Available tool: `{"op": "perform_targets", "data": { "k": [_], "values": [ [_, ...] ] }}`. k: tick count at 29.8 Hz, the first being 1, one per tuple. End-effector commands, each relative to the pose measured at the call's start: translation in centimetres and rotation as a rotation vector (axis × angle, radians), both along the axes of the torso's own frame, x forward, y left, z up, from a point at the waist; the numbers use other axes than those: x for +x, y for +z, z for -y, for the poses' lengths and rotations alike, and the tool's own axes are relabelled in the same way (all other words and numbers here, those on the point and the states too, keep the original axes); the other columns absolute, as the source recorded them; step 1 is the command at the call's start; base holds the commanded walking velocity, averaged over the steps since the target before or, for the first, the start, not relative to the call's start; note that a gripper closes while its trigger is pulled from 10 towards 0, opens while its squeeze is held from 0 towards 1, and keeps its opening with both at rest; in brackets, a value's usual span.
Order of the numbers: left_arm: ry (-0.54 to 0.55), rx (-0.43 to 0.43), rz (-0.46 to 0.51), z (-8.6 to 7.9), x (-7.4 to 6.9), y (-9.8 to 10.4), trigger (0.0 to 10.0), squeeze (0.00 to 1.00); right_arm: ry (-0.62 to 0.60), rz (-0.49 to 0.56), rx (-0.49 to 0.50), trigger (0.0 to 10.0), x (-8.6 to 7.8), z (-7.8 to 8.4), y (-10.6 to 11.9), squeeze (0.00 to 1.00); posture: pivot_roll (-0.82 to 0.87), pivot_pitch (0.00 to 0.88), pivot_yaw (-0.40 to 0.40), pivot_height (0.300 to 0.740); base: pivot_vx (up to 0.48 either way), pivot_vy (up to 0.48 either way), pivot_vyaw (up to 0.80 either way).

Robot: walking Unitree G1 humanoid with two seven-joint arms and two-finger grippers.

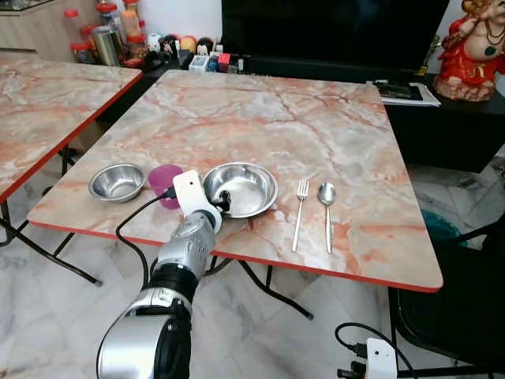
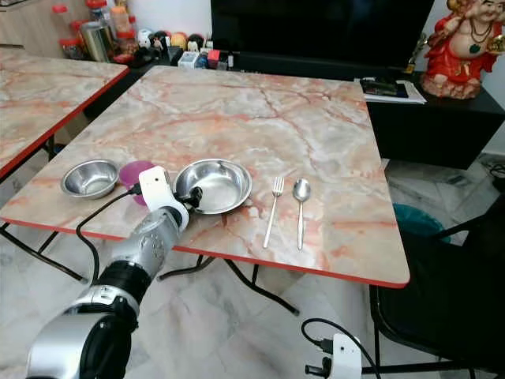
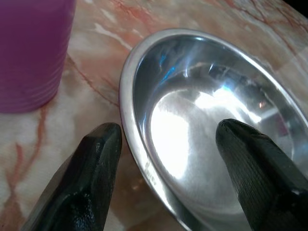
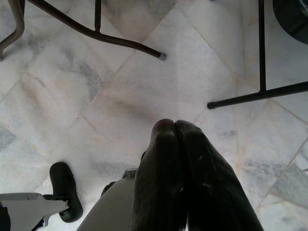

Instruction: Setting the table

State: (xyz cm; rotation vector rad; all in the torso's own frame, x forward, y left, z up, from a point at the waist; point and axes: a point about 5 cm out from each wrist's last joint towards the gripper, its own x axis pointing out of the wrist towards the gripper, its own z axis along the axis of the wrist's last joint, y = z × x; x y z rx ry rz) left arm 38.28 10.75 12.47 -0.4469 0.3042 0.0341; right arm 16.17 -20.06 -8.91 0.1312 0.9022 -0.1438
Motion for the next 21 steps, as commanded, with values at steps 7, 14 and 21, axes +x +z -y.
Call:
{"op": "perform_targets", "data": {
  "k": [7,14,21],
  "values": [
    [-0.005,-0.037,-0.061,0.5,0.0,-0.8,10.0,0.0,-0.03,0.009,-0.009,10.0,-0.1,0.5,0.1,0.0,-0.09,0.034,-0.008,0.74,0.0,0.0,0.0],
    [-0.016,-0.061,-0.094,0.9,-0.3,-1.6,10.0,0.0,-0.033,0.008,-0.008,10.0,-0.1,0.4,0.0,0.0,-0.1,0.034,-0.002,0.74,0.0,0.0,0.0],
    [-0.018,-0.077,-0.084,1.2,-0.3,-1.7,0.0,0.0,-0.037,0.008,-0.006,10.0,-0.1,0.4,0.0,0.0,-0.1,0.034,-0.002,0.74,0.0,0.0,0.0]
  ]
}}
